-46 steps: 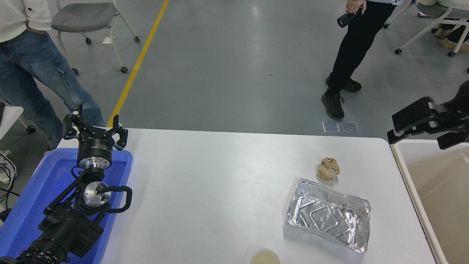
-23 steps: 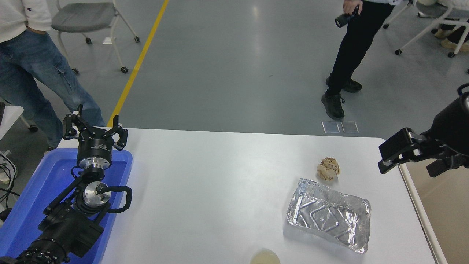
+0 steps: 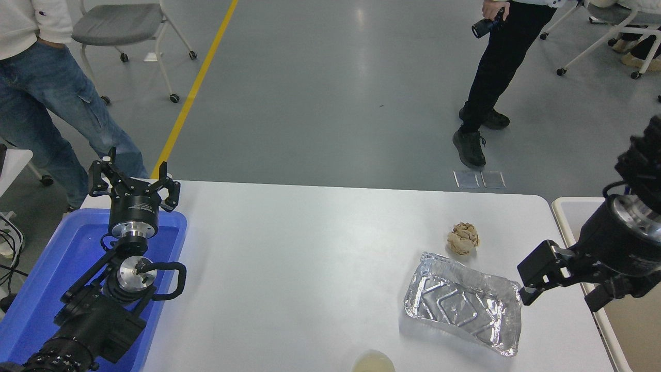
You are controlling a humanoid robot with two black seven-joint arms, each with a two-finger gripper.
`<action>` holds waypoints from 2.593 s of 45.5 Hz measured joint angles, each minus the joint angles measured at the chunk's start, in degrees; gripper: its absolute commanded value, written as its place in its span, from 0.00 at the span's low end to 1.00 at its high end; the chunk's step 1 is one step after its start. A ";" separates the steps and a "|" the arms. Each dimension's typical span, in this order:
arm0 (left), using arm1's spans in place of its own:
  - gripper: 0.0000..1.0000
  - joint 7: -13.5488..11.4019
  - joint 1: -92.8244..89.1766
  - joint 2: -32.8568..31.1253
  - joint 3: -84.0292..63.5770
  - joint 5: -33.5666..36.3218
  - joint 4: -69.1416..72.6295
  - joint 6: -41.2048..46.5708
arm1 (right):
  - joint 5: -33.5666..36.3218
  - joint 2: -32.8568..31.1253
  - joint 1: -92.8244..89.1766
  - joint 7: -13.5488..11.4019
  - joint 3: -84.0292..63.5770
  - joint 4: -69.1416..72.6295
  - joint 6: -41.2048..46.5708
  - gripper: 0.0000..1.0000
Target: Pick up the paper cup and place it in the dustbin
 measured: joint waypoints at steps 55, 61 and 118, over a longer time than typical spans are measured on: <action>0.99 -0.01 0.00 0.00 0.00 0.00 0.01 0.00 | 12.42 18.53 -22.48 3.43 14.23 -0.01 -28.05 1.00; 0.99 -0.01 0.00 0.00 0.00 0.00 0.01 0.00 | 11.97 19.97 -24.86 3.84 15.13 -0.02 -32.38 1.00; 0.99 0.00 0.02 0.00 0.00 0.00 0.01 0.00 | 3.66 23.78 -38.17 6.52 14.34 -0.44 -53.73 0.67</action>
